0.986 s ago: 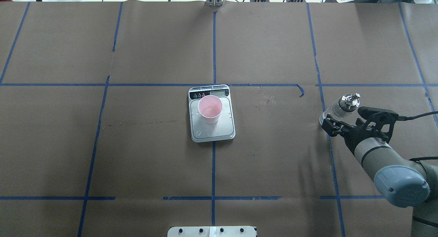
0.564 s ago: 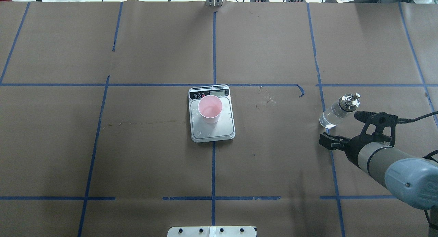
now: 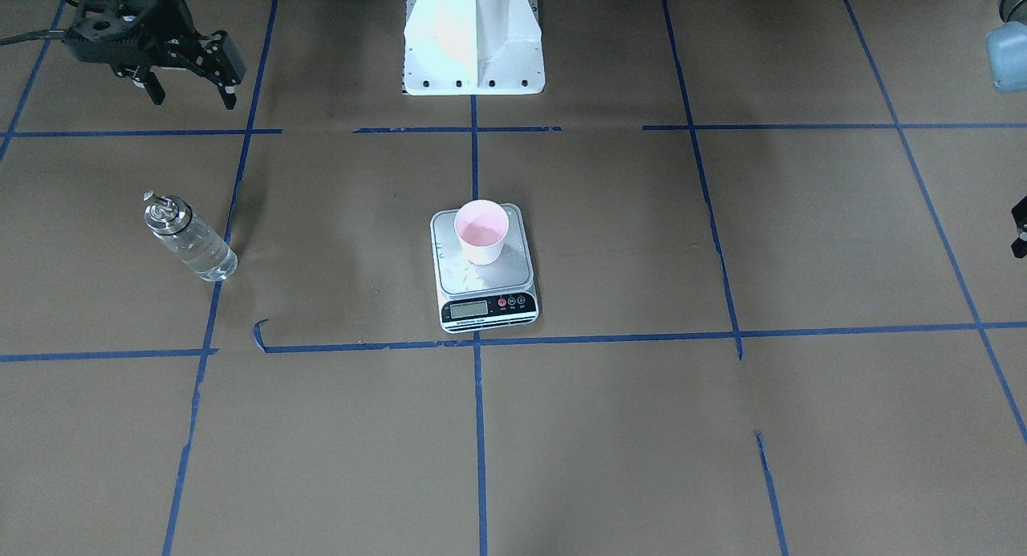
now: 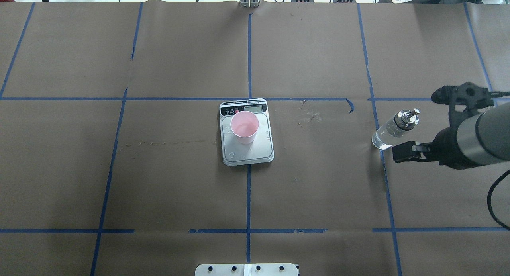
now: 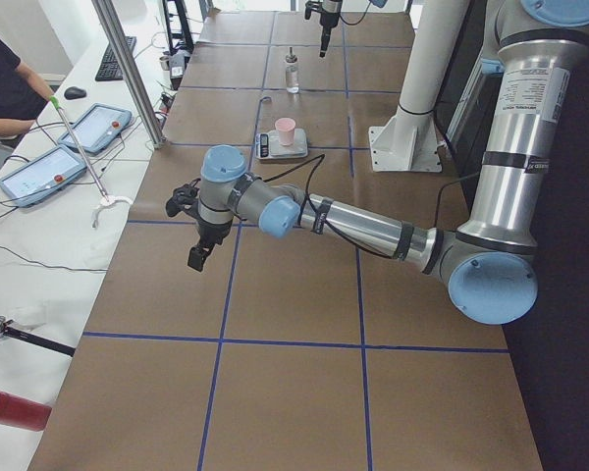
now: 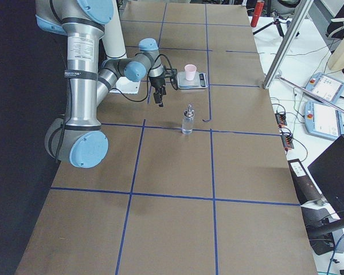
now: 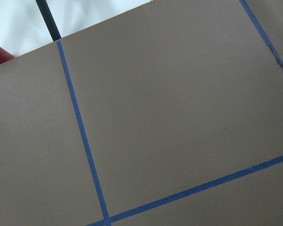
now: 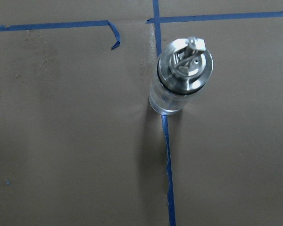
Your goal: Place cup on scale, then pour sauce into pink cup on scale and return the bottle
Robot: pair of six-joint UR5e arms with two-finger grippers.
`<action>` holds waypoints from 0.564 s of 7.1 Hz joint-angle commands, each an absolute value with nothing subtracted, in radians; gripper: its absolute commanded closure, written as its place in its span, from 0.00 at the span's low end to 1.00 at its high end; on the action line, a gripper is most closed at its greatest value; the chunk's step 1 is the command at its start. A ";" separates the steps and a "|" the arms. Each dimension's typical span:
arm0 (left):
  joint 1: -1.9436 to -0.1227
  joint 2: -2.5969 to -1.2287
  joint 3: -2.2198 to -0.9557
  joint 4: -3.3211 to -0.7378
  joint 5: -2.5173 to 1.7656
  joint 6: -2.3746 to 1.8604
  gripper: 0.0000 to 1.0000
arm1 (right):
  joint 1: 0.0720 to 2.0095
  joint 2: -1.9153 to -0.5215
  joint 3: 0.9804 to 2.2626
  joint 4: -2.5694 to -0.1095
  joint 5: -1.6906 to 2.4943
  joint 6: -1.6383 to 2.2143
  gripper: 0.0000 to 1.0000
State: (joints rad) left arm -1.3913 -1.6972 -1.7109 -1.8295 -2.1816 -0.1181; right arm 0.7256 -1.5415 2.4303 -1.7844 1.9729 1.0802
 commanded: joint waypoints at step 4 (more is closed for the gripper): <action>-1.391 -1.689 -1.687 -1.830 -2.178 -0.109 0.00 | 1.445 -1.506 1.991 -1.842 2.391 -0.024 0.00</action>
